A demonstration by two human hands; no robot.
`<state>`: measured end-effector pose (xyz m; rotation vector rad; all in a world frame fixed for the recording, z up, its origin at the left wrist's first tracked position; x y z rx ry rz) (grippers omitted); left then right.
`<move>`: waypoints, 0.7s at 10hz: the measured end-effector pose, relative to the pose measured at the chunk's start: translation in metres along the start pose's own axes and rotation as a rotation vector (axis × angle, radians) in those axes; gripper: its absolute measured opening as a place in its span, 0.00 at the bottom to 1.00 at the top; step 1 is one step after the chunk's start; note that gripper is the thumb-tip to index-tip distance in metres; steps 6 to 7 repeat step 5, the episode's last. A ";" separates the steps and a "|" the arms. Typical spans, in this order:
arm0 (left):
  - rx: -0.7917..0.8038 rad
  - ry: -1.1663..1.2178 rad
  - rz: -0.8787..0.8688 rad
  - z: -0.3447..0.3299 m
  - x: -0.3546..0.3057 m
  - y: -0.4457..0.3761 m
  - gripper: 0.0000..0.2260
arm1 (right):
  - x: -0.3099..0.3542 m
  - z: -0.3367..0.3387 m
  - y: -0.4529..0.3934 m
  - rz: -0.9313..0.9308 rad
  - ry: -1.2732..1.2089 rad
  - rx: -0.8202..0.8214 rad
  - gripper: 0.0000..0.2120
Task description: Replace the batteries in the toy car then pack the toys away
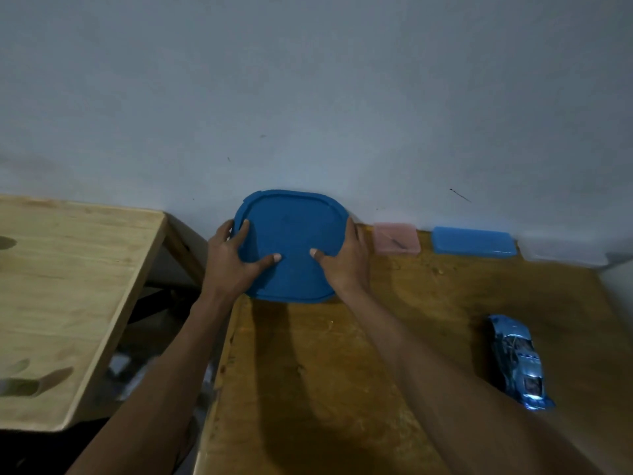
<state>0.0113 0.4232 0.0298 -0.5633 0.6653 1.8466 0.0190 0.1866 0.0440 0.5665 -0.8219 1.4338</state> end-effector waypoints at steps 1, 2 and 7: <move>0.016 0.045 -0.006 -0.006 0.002 -0.003 0.44 | -0.004 -0.007 0.001 0.006 0.019 0.004 0.42; 0.018 0.063 -0.012 -0.008 0.006 -0.005 0.44 | -0.010 -0.014 0.003 0.004 0.043 0.039 0.45; 0.025 -0.119 0.065 -0.001 -0.005 0.006 0.42 | 0.000 -0.009 -0.008 -0.062 0.218 0.252 0.48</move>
Point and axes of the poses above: each hand's wrist, its own y-axis away from the middle knuckle, its own z-axis out of the back of the hand, x = y × z, the point moved 7 cm from there along -y, towards the middle knuckle, and after that the axes turned 14 degrees about z, right-handed, at the moved point
